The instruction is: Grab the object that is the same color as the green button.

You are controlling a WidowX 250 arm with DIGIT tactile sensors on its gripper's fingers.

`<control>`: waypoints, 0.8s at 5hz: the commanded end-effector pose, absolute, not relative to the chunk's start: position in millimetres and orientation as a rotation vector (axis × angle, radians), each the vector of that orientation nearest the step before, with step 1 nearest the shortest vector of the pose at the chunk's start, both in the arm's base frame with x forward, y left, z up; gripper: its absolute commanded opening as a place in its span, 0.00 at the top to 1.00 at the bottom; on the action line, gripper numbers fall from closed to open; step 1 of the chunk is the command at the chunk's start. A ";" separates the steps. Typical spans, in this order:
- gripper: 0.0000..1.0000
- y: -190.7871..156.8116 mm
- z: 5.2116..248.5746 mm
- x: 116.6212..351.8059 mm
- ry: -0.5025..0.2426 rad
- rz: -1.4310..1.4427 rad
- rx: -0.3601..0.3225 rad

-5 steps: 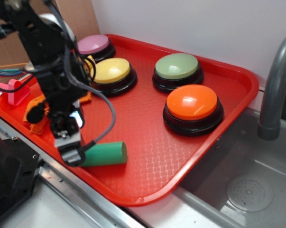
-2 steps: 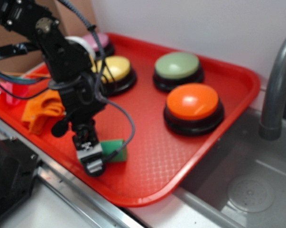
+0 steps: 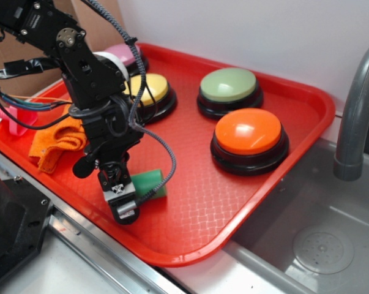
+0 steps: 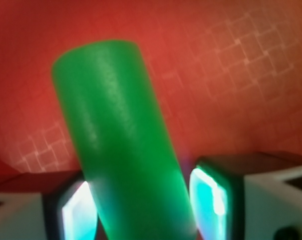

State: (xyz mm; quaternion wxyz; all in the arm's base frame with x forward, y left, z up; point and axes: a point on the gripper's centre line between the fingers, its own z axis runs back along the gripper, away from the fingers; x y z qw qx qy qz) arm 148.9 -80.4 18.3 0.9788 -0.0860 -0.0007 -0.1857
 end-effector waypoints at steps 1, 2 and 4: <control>1.00 -73.8 32.7 160.5 -0.022 -0.304 -0.113; 1.00 -61.7 70.5 164.1 0.057 -0.191 0.113; 1.00 2.4 152.9 173.0 0.019 0.098 0.105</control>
